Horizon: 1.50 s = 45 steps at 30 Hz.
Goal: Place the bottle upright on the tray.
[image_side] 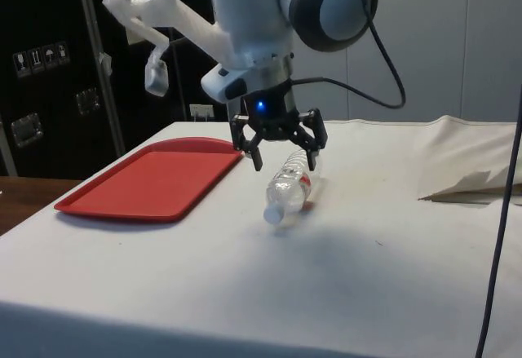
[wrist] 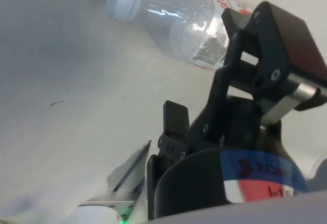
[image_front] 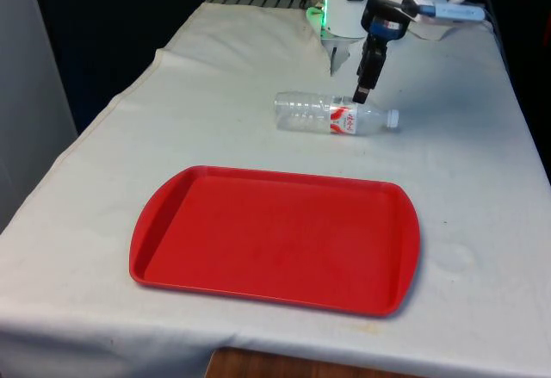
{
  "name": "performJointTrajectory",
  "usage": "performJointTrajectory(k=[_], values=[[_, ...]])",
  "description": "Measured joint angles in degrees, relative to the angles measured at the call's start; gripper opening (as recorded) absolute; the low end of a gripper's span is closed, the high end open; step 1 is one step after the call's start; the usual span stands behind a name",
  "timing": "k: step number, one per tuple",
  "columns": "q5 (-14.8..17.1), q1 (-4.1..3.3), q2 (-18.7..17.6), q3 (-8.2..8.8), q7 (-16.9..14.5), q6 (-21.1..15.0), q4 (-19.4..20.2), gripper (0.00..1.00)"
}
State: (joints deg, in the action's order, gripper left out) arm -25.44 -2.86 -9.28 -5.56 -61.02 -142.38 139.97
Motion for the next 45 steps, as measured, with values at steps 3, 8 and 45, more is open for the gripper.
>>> performJointTrajectory(k=[3, 8, 45], values=[[-2.9, -0.17, 0.0, -0.23, 3.0, 0.0, 0.2, 1.00], [-5.7, -0.29, 0.0, -0.57, 6.0, 0.1, 0.6, 1.00], [-21.6, -1.03, -4.0, -5.44, 21.4, 9.6, -2.7, 1.00]])
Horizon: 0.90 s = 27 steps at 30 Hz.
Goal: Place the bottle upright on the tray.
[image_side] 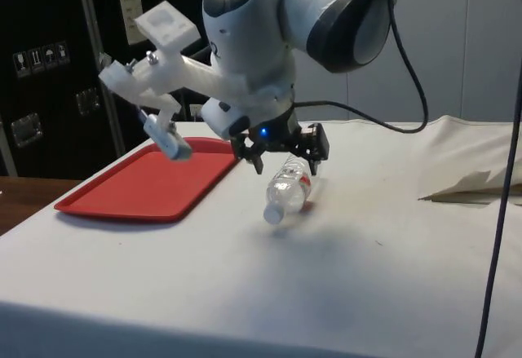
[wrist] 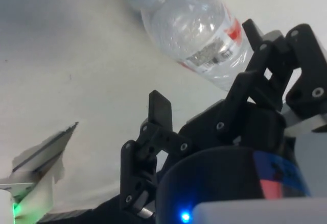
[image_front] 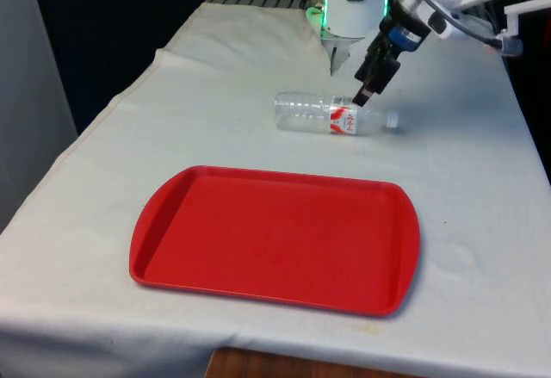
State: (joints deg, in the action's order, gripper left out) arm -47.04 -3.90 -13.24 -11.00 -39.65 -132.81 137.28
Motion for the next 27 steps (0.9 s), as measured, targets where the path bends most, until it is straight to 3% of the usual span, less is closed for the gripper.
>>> performJointTrajectory(k=[6, 21, 27], values=[[-1.9, 0.00, -1.5, -0.69, 2.0, 2.2, -1.1, 1.00], [-4.2, -0.11, -2.1, -1.83, 3.6, 8.1, -1.9, 1.00], [-6.6, -0.23, -4.2, -2.86, 7.1, 9.7, -3.4, 1.00]])
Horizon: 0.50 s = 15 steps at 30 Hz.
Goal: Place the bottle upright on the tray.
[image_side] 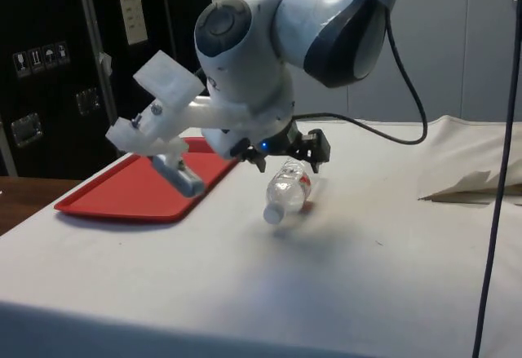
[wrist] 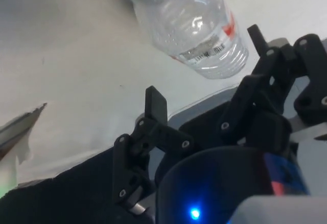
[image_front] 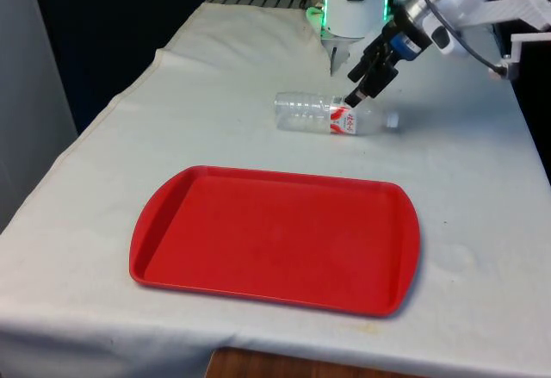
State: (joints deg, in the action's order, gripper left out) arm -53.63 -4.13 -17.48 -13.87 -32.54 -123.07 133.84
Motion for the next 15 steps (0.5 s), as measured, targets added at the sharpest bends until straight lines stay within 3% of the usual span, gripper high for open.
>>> performJointTrajectory(k=[15], values=[[-3.8, -0.11, -3.8, -1.32, 6.4, 3.8, -2.3, 1.00]])
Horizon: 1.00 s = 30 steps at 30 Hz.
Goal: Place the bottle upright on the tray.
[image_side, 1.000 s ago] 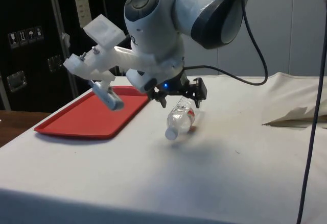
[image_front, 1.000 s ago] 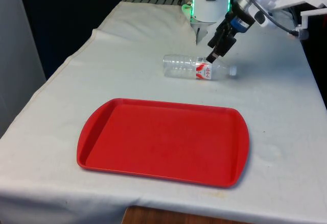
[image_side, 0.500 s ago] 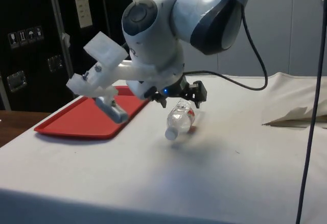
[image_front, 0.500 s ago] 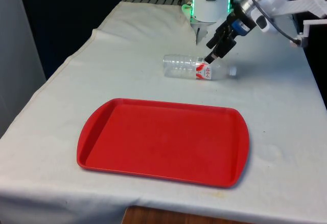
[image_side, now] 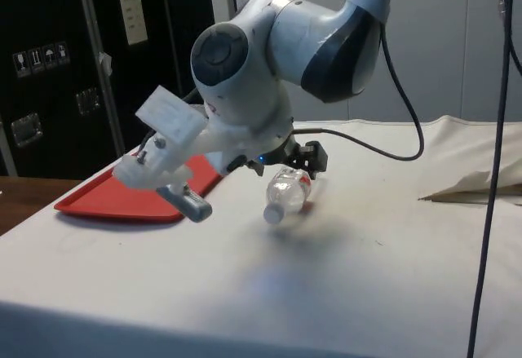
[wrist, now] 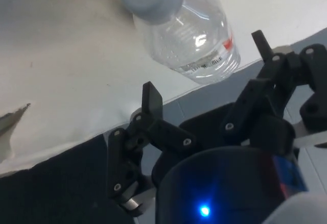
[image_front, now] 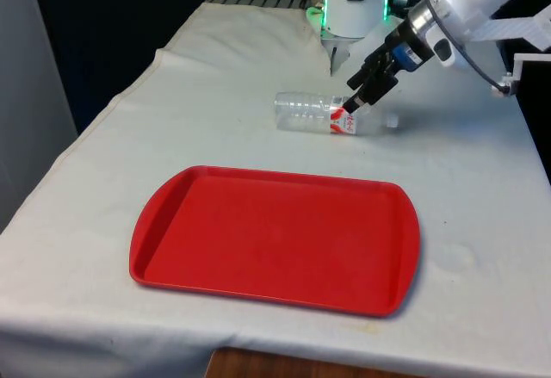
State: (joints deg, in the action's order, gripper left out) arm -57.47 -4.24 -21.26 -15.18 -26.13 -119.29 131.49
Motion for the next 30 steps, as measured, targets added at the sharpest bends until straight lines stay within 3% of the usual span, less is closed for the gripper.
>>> performJointTrajectory(k=[19, 30], values=[[-5.5, -0.46, -6.4, -0.92, 6.8, 4.8, -3.0, 1.00], [-6.0, -0.52, -7.1, -1.03, 7.3, 5.6, -3.5, 1.00]])
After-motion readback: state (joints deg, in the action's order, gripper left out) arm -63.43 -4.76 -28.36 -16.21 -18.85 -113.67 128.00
